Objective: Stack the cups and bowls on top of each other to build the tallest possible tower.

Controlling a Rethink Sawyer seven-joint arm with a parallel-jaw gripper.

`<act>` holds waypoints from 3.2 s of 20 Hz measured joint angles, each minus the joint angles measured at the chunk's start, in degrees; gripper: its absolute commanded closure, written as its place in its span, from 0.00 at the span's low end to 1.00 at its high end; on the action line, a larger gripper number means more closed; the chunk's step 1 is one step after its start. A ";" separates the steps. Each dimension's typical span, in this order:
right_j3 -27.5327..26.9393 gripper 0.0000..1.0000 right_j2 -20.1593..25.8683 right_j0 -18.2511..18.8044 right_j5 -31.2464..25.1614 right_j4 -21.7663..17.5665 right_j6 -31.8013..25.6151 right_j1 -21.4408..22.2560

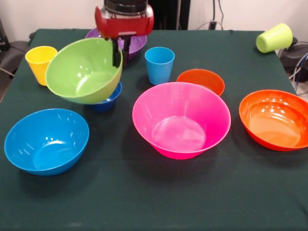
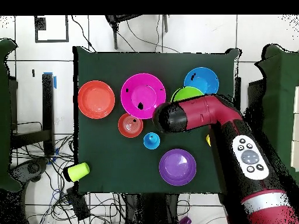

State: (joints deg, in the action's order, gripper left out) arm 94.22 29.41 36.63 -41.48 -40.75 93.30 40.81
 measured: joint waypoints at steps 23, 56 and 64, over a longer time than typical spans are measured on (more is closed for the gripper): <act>-0.57 1.00 -4.34 -0.96 1.97 1.02 0.00 -0.21; 1.42 1.00 -8.85 -1.19 9.44 1.49 0.00 -4.22; 4.95 1.00 -9.33 -1.19 9.43 1.73 0.00 -0.93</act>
State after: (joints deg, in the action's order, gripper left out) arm 99.17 20.08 35.45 -32.06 -39.02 93.30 39.88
